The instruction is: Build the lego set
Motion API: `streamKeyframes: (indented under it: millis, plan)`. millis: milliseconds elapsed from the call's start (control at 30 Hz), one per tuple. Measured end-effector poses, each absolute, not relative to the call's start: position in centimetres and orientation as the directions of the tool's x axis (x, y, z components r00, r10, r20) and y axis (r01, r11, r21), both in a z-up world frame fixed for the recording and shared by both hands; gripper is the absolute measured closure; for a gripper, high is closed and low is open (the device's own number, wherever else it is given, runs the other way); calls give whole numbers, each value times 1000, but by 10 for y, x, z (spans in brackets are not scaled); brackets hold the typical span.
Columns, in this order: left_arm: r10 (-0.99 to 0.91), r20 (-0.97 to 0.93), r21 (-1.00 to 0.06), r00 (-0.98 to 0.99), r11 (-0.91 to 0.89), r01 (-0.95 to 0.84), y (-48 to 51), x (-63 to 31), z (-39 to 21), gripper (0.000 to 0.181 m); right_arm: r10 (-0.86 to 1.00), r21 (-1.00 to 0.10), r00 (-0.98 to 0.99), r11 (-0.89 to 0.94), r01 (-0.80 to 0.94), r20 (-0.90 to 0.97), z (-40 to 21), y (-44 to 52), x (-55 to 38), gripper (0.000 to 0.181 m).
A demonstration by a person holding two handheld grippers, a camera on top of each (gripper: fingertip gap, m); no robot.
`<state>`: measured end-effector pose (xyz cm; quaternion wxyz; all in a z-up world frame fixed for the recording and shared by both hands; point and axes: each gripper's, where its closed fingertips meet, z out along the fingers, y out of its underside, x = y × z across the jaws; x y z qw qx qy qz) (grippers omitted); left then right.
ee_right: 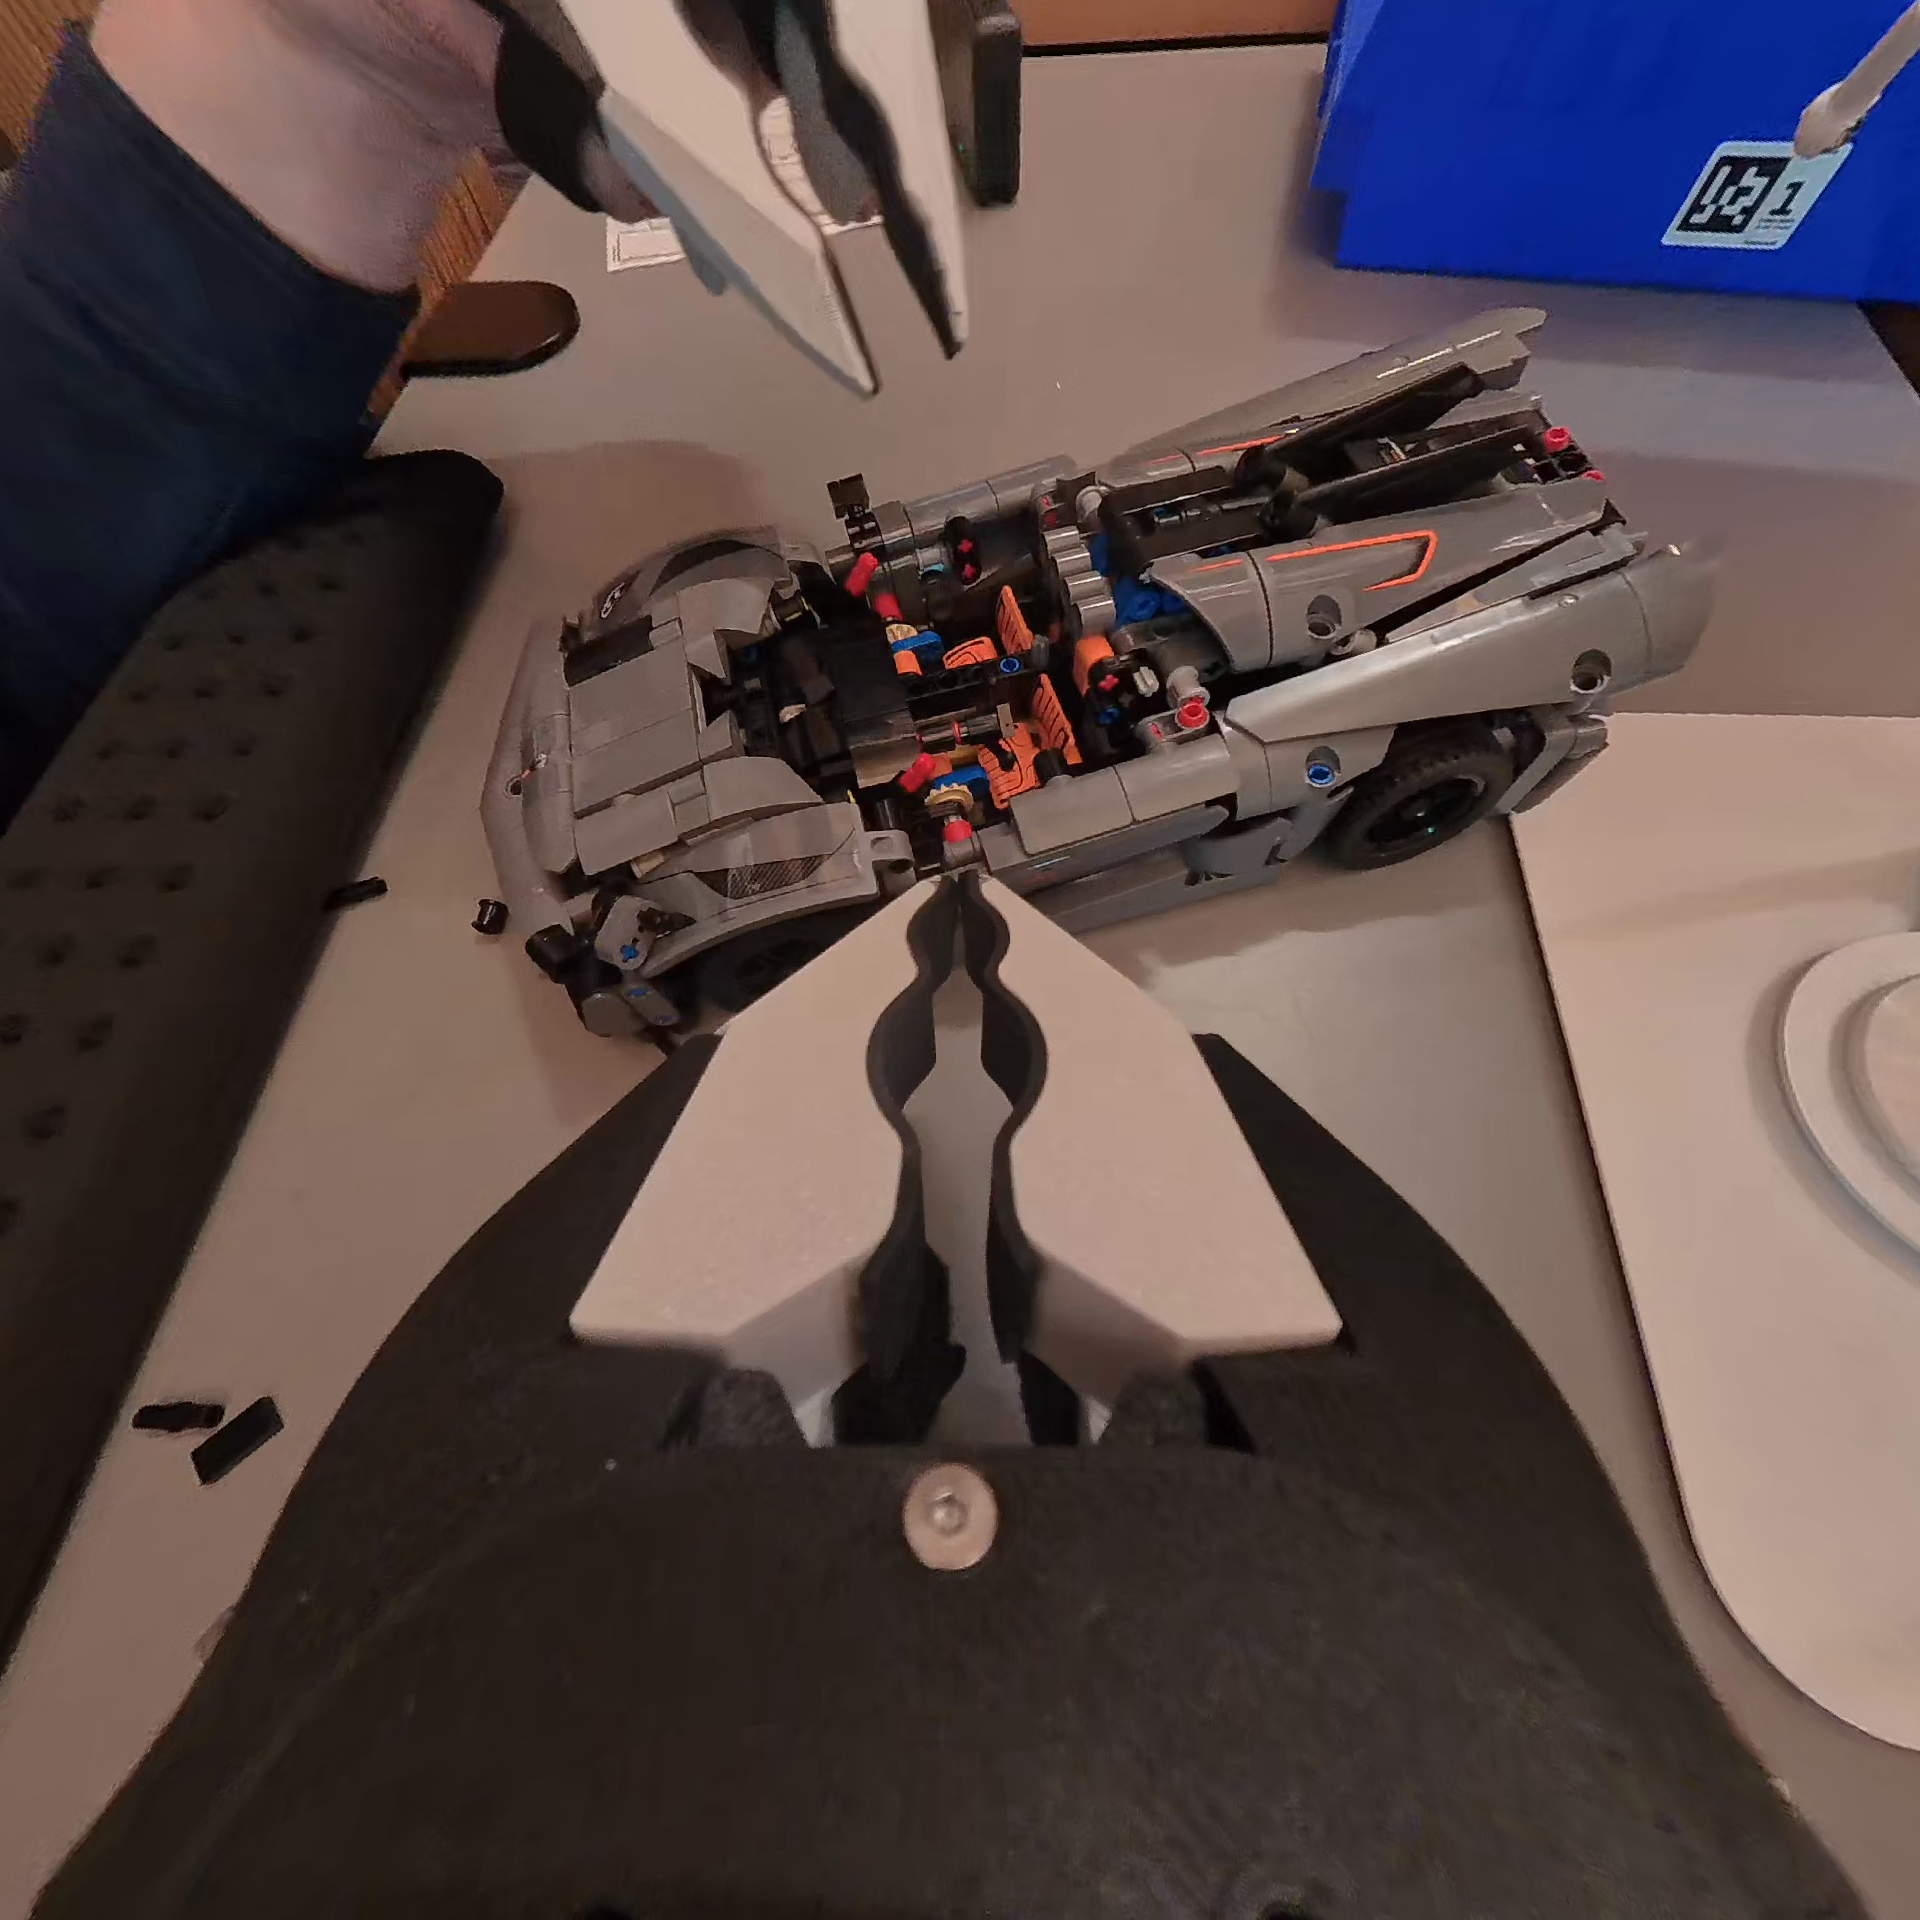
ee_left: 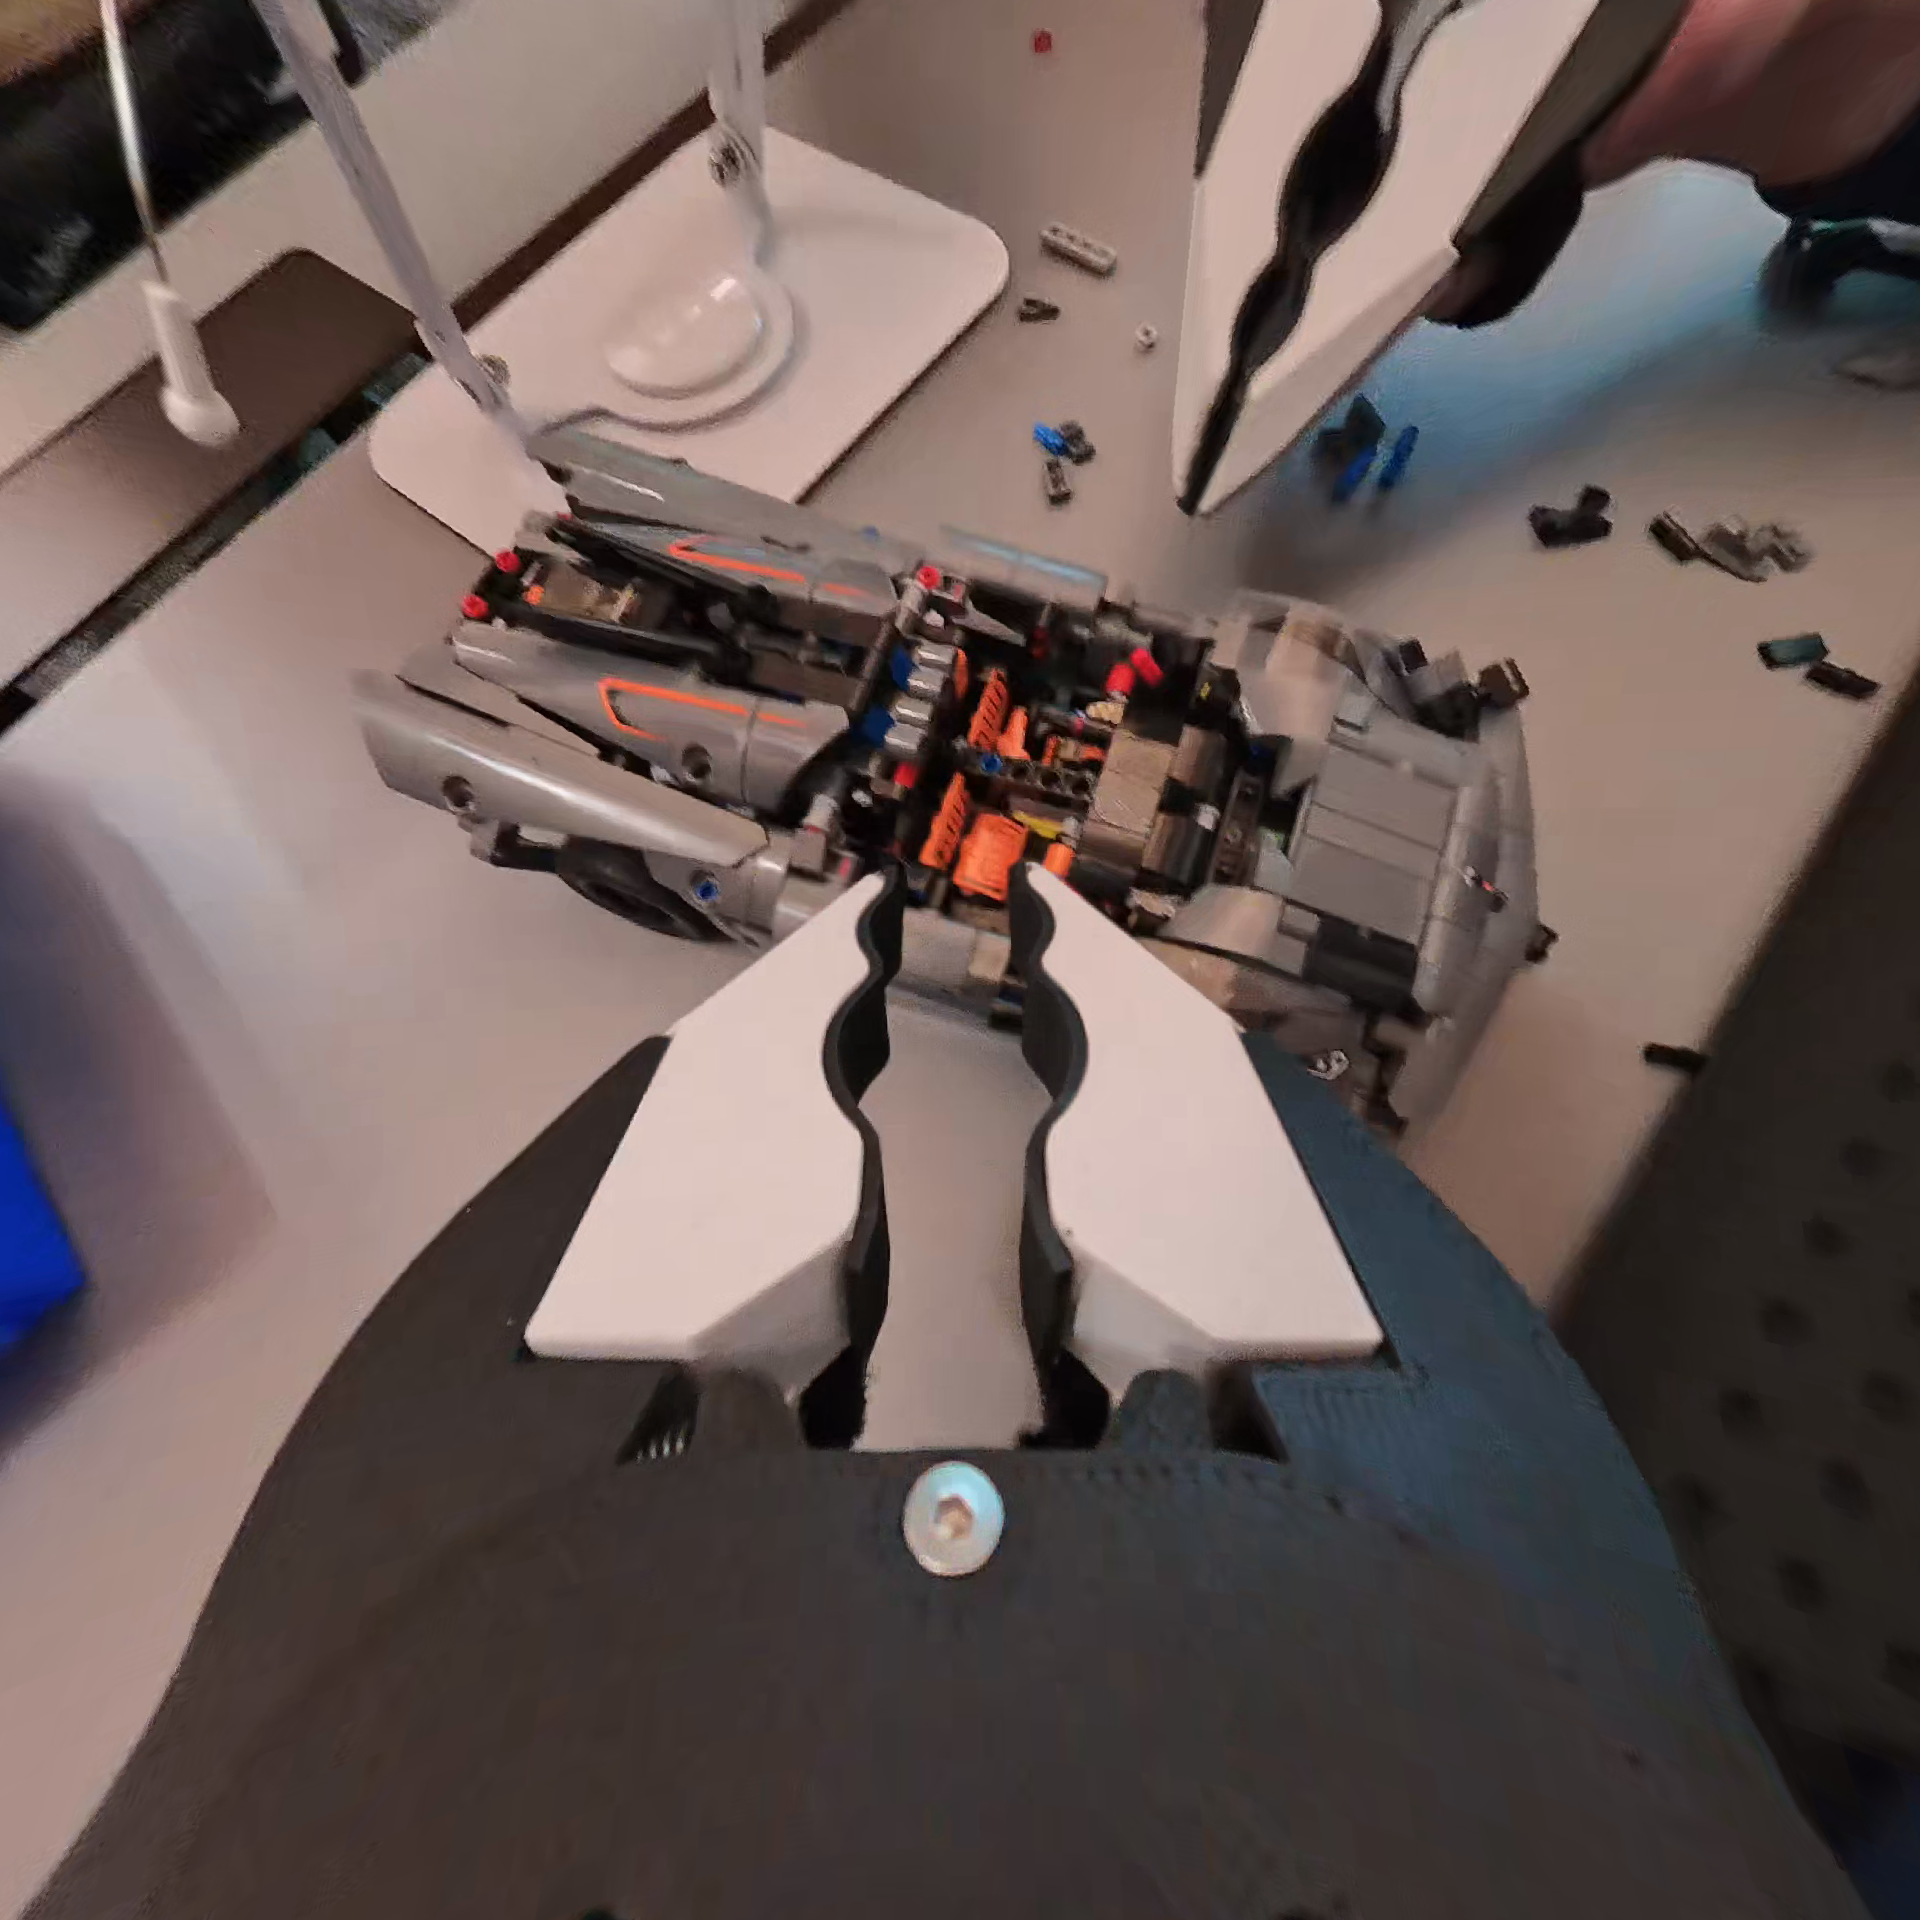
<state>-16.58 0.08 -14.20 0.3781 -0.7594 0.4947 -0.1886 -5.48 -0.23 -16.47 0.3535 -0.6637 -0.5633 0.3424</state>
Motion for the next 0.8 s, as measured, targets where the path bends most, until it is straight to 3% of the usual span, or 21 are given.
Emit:
streamKeyframes:
  millis: [233, 333, 800]
  plan:
    - [-912, -51, -662, 407, -274, -697, -15, -177, -173, 156, 988, -852, 140, -124, 508, -60, -169, -1, -55, 181]
    - [-920, -72, -619, 385, -262, -741, -14, -174, -187, 167, 988, -854, 142, -128, 504, -64, -170, 0, -55, 181]
    - [-929, -90, -640, 360, -223, -736, -13, -173, -184, 173, 988, -861, 149, -116, 495, -48, -168, -1, -61, 181]
